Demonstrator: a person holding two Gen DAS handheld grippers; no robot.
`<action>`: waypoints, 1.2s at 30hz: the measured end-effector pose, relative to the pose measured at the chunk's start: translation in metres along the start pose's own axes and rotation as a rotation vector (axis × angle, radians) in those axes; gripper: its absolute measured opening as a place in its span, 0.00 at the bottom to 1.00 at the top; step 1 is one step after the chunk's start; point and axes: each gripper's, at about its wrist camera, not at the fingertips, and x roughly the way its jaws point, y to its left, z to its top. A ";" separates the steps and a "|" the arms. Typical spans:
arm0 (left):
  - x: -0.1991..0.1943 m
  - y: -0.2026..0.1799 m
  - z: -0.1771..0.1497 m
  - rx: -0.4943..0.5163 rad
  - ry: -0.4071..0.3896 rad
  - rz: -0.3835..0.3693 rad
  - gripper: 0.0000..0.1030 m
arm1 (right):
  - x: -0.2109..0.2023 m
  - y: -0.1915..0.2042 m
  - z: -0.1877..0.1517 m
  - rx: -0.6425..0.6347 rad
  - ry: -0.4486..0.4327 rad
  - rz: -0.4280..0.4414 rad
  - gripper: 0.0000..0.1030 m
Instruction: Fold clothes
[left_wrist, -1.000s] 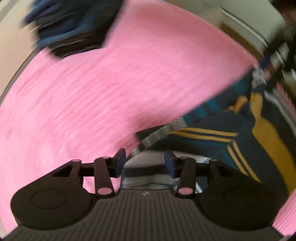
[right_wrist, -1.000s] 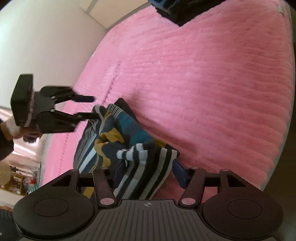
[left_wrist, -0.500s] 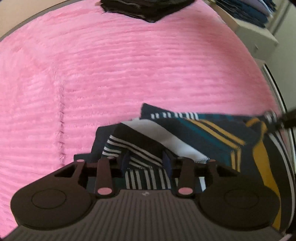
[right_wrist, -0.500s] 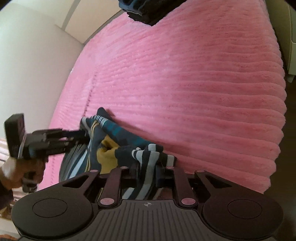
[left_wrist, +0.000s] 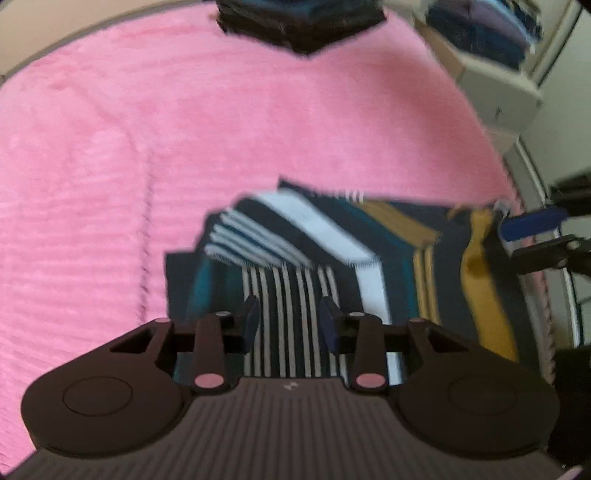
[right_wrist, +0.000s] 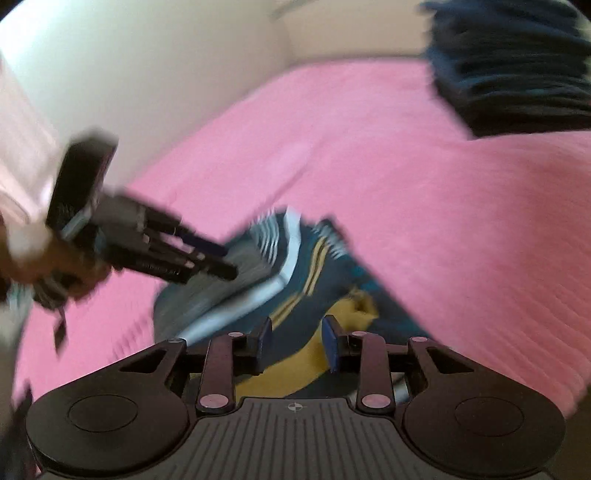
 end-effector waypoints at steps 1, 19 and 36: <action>0.010 0.002 0.000 -0.009 -0.001 0.008 0.29 | 0.014 -0.013 0.001 0.042 0.015 -0.019 0.30; -0.049 0.021 -0.071 -0.147 -0.057 0.042 0.28 | -0.030 0.025 -0.043 0.153 0.057 0.080 0.02; -0.051 0.034 -0.121 -0.198 -0.013 0.124 0.31 | -0.020 0.040 -0.060 0.005 0.132 -0.007 0.02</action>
